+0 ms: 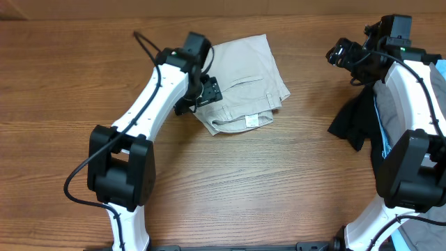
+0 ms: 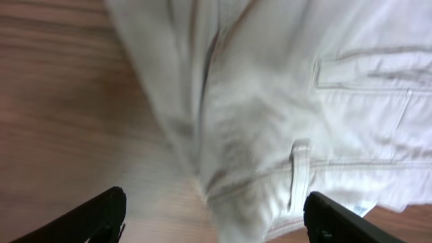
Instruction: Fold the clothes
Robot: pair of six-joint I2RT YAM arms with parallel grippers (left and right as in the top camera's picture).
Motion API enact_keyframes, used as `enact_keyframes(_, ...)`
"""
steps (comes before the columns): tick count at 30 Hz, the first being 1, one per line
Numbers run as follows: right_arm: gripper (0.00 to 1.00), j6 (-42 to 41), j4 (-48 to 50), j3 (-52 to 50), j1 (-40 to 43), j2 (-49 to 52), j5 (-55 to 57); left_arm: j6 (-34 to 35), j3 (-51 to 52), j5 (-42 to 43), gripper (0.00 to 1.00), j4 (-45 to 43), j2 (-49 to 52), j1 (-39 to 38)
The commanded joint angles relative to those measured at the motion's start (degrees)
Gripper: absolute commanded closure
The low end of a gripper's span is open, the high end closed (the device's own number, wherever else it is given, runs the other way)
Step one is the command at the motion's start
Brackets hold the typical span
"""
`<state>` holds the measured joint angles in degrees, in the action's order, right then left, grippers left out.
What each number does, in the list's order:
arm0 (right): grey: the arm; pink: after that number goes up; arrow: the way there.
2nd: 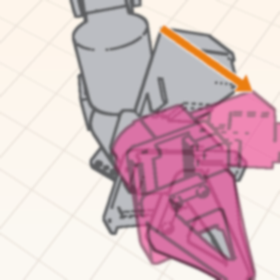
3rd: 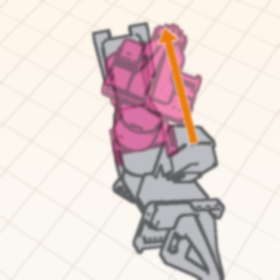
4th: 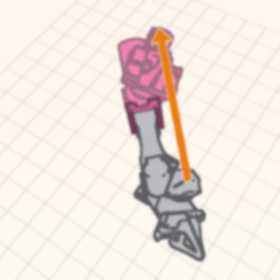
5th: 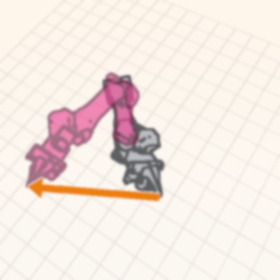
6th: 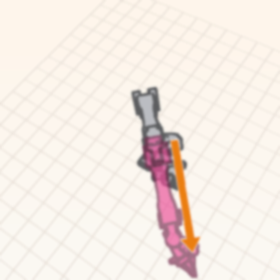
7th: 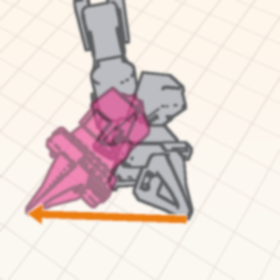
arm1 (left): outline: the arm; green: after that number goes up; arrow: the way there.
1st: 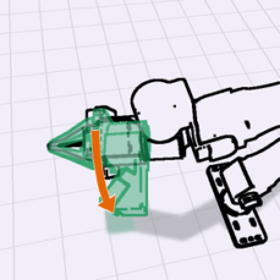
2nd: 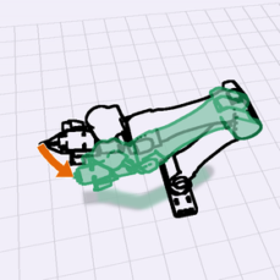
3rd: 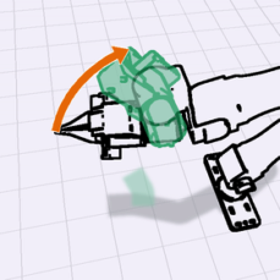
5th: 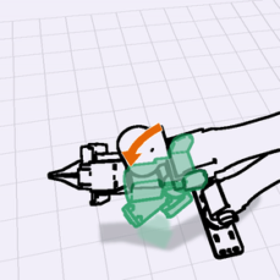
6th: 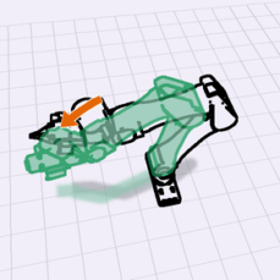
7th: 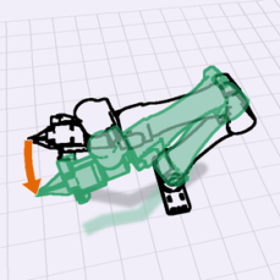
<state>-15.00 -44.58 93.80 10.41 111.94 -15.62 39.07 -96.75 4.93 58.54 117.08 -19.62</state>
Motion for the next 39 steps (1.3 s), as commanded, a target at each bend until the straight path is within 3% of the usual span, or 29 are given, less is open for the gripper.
enact_keyframes(1,0.0,0.02,0.28,0.39,-0.07,-0.39,0.11,0.76,5.51,10.05,0.13,-5.38,-0.09,-0.74)
enact_keyframes(12,0.0,0.02,0.28,0.39,-0.07,-0.39,0.11,6.12,14.23,9.49,0.05,-13.94,-0.09,-2.16)
enact_keyframes(20,0.0,0.02,0.28,0.39,-0.07,-0.39,0.11,10.34,18.58,9.49,0.08,-21.27,-0.09,-2.19)
enact_keyframes(21,0.0,0.02,0.28,0.39,-0.07,-0.39,0.11,10.73,18.88,9.49,0.1,-21.59,-0.09,-2.19)
enact_keyframes(24,0.0,0.02,0.28,0.39,-0.07,-0.39,0.13,10.6,19.04,9.51,0.37,-21.05,-0.09,-2.19)
enact_keyframes(27,0.0,0.02,0.28,0.39,-0.07,-0.39,0.11,8.79,19.02,9.49,0.65,-20.94,-0.09,-2.19)
enact_keyframes(28,0.0,0.02,0.28,0.39,-0.07,-0.39,0.11,7.04,18.99,9.51,0.82,-21.09,-0.09,-2.16)
enact_keyframes(29,0.0,0.02,0.28,0.39,-0.07,-0.39,0.11,5.49,18.86,9.46,0.88,-21.09,-0.09,-1.97)
enact_keyframes(31,0.0,0.02,0.28,0.39,-0.07,-0.39,0.13,1.79,18.21,9.16,0.96,-20.9,-0.09,-0.96)
enact_keyframes(39,0.0,0.02,0.28,0.39,-0.07,-0.39,0.11,-6.43,8.79,-2.93,0.96,-7.1,-0.11,10.47)
